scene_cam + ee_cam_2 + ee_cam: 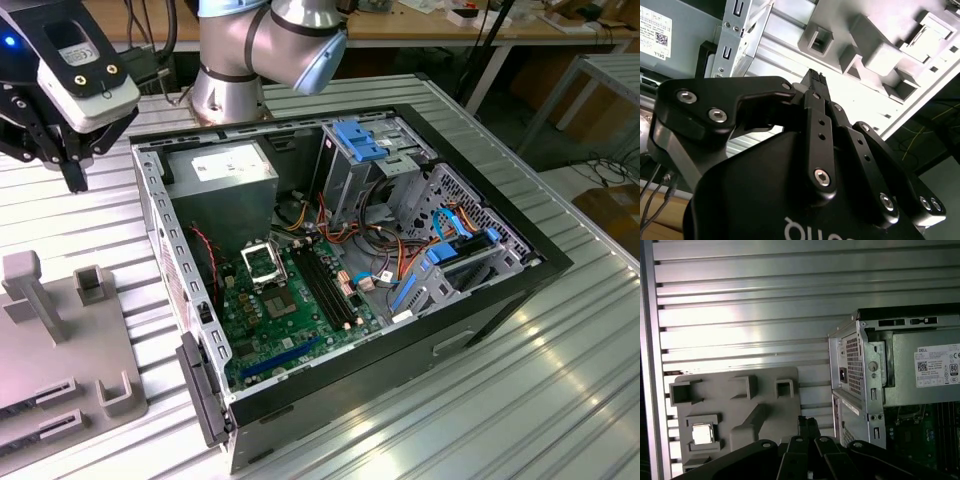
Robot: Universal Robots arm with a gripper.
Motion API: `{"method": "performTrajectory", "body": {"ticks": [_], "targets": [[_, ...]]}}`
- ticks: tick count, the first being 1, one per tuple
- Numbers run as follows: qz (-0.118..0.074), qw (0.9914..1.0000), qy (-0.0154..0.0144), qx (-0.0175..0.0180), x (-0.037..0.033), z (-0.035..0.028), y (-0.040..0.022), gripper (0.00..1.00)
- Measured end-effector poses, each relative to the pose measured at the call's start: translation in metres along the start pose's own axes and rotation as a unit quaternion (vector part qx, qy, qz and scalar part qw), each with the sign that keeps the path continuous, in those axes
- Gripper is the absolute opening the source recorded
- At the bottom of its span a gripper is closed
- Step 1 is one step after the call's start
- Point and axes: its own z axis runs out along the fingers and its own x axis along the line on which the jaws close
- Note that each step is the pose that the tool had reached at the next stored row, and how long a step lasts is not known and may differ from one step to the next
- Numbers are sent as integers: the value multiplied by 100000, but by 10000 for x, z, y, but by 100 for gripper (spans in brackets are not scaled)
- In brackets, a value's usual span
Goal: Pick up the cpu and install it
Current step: 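Reach for the cpu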
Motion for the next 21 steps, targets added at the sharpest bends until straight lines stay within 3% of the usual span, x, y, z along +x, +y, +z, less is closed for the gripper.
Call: {"method": "performTrajectory", "body": {"ticks": [13,21], "targets": [[-2,100000,1,4,147,8,-12,11],[4,100000,1,3,340,22,-57,11]]}}
